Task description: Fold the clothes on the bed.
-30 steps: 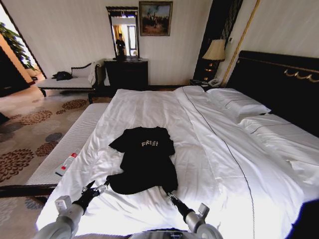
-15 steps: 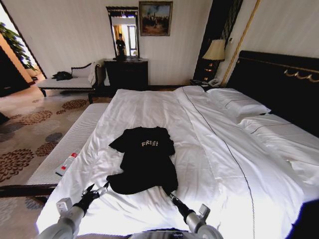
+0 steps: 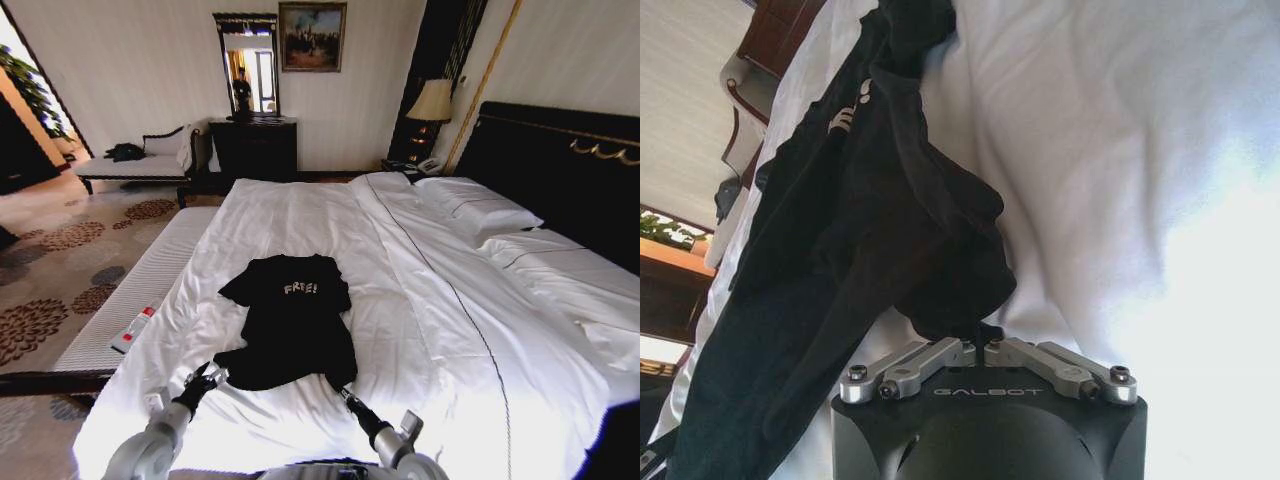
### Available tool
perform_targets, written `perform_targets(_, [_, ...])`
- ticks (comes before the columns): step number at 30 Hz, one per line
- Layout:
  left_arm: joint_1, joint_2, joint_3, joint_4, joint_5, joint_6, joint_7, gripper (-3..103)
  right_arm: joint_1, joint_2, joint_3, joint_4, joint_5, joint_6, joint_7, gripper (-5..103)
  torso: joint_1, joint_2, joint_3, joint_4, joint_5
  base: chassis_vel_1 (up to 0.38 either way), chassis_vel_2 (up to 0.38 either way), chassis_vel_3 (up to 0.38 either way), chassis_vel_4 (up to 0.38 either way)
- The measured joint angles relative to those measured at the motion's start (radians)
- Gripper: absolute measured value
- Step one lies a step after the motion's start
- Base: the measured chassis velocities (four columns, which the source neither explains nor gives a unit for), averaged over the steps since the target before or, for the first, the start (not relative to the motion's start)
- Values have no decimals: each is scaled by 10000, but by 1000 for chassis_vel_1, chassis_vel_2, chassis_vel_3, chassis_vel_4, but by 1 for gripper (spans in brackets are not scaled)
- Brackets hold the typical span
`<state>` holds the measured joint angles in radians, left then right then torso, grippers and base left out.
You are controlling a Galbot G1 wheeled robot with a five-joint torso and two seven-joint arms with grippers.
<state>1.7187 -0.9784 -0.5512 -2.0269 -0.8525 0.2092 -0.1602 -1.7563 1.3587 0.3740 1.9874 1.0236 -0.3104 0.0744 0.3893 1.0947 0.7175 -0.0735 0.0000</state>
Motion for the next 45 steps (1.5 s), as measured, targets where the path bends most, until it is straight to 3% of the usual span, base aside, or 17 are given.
perform_targets(3, [-74, 7, 109, 90, 28, 66, -118, 66, 13, -2, 0, -2, 7, 0, 27, 0, 0, 0, 0, 1, 0, 0, 0, 0, 0])
perform_targets(5, [-68, 3, 112, 100, 26, 79, -138, 66, 13, -6, 8, 8, 16, 0, 35, 0, 0, 0, 0, 1, 0, 0, 0, 0, 0])
perform_targets(12, [-150, -12, 160, 298, 82, 215, -175, 33, -29, -24, 88, 60, 52, 0, 60, 0, 0, 0, 0, 2, 0, 0, 0, 0, 0])
perform_targets(14, [-166, -18, 173, 298, 93, 220, -181, 33, -43, -25, 100, 78, 55, 0, 60, 0, 0, 0, 0, 1, 0, 0, 0, 0, 0])
perform_targets(16, [-185, -35, 188, 247, 92, 237, -208, 22, -97, -32, 163, 140, 65, 0, 62, 0, 0, 0, 0, 1, 0, 0, 0, 0, 0])
perform_targets(17, [-185, -36, 188, 228, 91, 238, -211, 22, -104, -34, 170, 148, 66, 0, 62, 0, 0, 0, 0, 1, -1, 0, 0, 0, 0])
perform_targets(18, [-173, -33, 180, 168, 87, 238, -220, 11, -116, -41, 189, 166, 70, 0, 62, 0, 0, 0, -1, 1, 0, 0, 0, 0, 0])
perform_targets(20, [-160, -26, 170, 151, 86, 238, -222, 11, -118, -45, 197, 176, 70, 0, 63, 0, 0, 0, 0, 1, 0, 0, 0, 0, 0])
perform_targets(22, [-80, 16, 70, 110, 68, 230, -225, 3, -116, -43, 197, 217, 72, 0, 82, 0, 0, 1, -1, 1, 0, 0, 0, 0, 0])
perform_targets(30, [374, -25, -273, -134, 67, 130, -247, 0, -255, -30, 176, 409, 6, -12, 125, 0, 0, 0, -1, 1, -1, 0, 0, 0, 0])
perform_targets(38, [2071, -286, -2334, -1367, -142, 14, -106, 0, -1308, -520, 403, 1651, -351, -461, 194, 0, -3, 2, -2, 0, 0, 0, 0, 0, 0])
perform_targets(40, [2149, -302, -2455, -1398, -157, 5, -102, 0, -1364, -554, 445, 1736, -354, -520, 244, 0, -3, 1, -2, 1, 0, 0, 0, 0, 0])
perform_targets(43, [2710, -361, -3113, -1630, -195, -88, -103, 0, -1760, -801, 868, 2391, -260, -1418, 777, 0, -2, 0, 0, 1, 0, 0, 0, 0, 0])
perform_targets(45, [2745, -363, -3140, -1648, -195, -94, -103, 0, -1789, -818, 902, 2436, -242, -1503, 815, 0, -2, 1, 0, 1, 0, 0, 0, 0, 0])
